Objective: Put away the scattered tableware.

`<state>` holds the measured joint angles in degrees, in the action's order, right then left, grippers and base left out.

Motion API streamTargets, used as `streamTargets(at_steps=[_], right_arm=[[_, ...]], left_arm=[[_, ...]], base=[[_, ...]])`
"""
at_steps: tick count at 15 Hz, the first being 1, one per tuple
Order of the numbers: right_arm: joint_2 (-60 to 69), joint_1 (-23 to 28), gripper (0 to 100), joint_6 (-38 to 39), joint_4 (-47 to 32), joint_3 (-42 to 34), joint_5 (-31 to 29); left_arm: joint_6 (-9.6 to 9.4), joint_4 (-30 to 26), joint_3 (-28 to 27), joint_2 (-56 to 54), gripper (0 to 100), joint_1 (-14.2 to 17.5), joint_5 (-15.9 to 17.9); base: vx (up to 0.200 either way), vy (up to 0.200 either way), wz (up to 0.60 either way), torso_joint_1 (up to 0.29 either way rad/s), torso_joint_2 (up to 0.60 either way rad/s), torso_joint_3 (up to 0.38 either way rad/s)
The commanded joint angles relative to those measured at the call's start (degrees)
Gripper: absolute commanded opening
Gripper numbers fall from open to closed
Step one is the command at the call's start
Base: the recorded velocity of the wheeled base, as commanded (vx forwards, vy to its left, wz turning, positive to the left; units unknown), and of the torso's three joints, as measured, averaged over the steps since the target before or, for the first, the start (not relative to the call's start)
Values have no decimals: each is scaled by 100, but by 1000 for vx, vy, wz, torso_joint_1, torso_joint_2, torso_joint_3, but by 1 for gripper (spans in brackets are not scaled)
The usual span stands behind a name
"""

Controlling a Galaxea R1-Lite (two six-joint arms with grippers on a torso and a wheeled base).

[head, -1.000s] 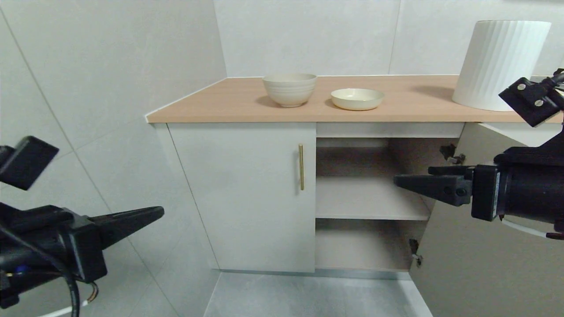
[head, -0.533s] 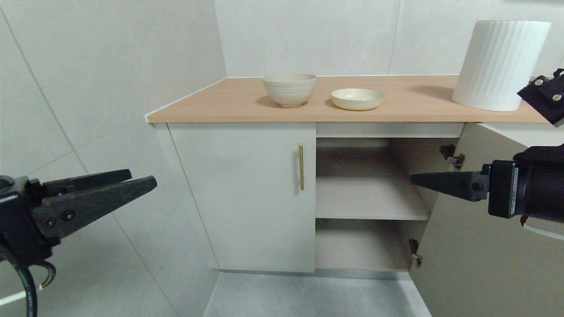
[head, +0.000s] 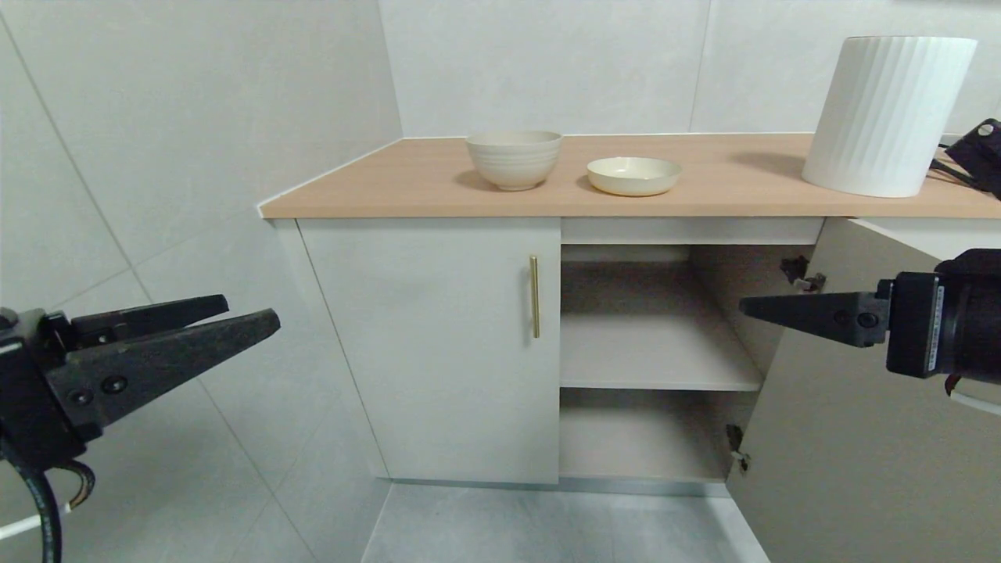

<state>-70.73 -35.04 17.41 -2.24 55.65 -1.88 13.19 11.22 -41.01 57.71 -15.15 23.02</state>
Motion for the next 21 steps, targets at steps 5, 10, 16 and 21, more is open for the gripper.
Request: streamTargets(at_steps=[5,10,16,21], right_arm=[[191,-3,100,-9,-22,-45,65],[305,-3,100,-9,-13,-107,82],[305,32,100,-27,40,-195,73],[261,32,100,-115,75,-265,73]], left_arm=[[8,-32,14,135,100,4,168],[17,-32,40,258,100,4,168],[122,-5,40,346,100,4,159],[377,21,14,346,100,4,168]], base=[[200,0,0,1,0,4],[200,0,0,1,1,2],[0,0,0,0,0,0],[0,0,0,0,0,0]])
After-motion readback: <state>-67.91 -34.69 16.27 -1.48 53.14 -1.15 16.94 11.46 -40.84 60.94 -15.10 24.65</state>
